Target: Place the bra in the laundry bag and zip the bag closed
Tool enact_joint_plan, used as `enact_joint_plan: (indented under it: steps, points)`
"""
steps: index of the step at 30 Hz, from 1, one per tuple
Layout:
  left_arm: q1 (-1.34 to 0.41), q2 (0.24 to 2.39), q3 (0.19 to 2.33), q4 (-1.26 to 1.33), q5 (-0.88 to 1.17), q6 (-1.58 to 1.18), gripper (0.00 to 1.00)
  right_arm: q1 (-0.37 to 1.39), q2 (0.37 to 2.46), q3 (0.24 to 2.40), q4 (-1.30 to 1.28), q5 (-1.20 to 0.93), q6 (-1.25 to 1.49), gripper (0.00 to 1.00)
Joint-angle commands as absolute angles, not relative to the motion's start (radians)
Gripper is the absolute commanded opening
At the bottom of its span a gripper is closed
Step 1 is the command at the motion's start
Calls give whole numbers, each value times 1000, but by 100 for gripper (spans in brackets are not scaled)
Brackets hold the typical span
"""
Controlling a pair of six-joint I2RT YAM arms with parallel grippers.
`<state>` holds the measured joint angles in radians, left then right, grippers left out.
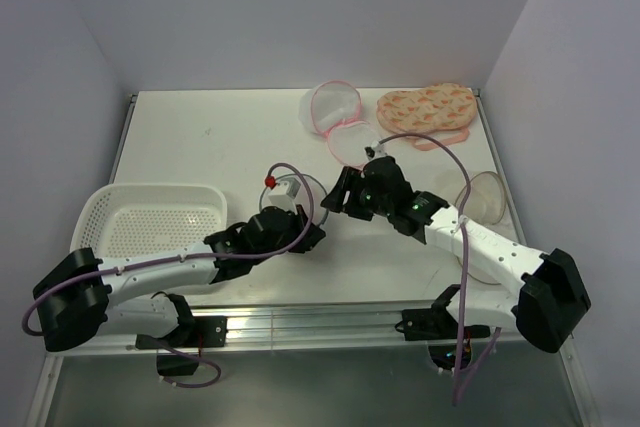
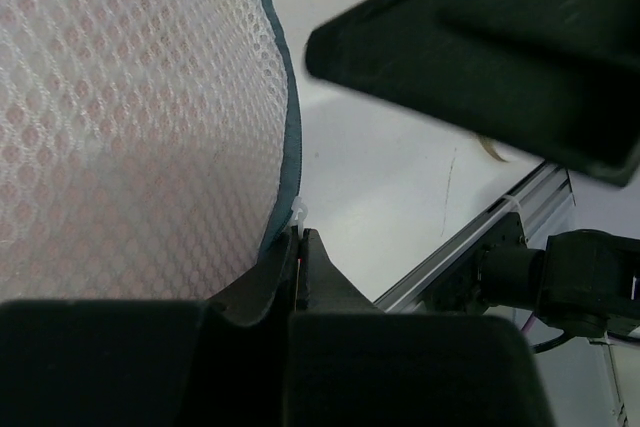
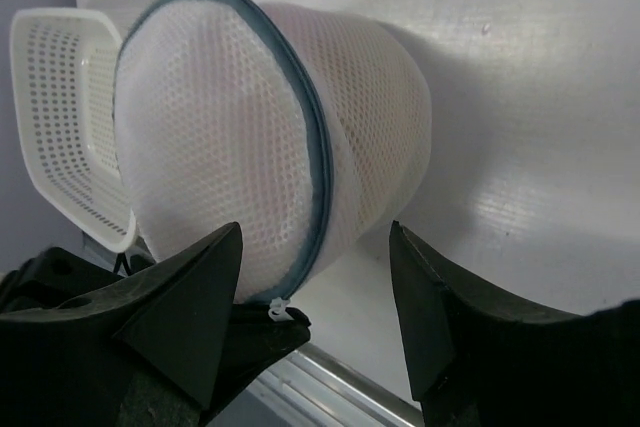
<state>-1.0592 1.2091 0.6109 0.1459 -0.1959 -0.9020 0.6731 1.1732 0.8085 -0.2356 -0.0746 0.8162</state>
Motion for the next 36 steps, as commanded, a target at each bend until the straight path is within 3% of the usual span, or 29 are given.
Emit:
enact_joint_plan:
  steps: [1, 8, 13, 24, 36]
  points:
    - [-1063, 1215, 666, 196, -187, -879, 0, 707, 1178, 787, -149, -81, 871, 68]
    - [-1063, 1224, 667, 199, -187, -879, 0, 718, 1196, 736, -66, -109, 928, 63]
    - [-1063, 1221, 664, 193, -190, -882, 0, 716, 1224, 727, -37, -115, 942, 40]
    - [-1060, 1105, 594, 127, -212, -911, 0, 692, 1278, 773, -57, -100, 916, 7]
    - [-1042, 786, 414, -72, -302, -999, 0, 632, 1281, 802, -81, -123, 861, 1]
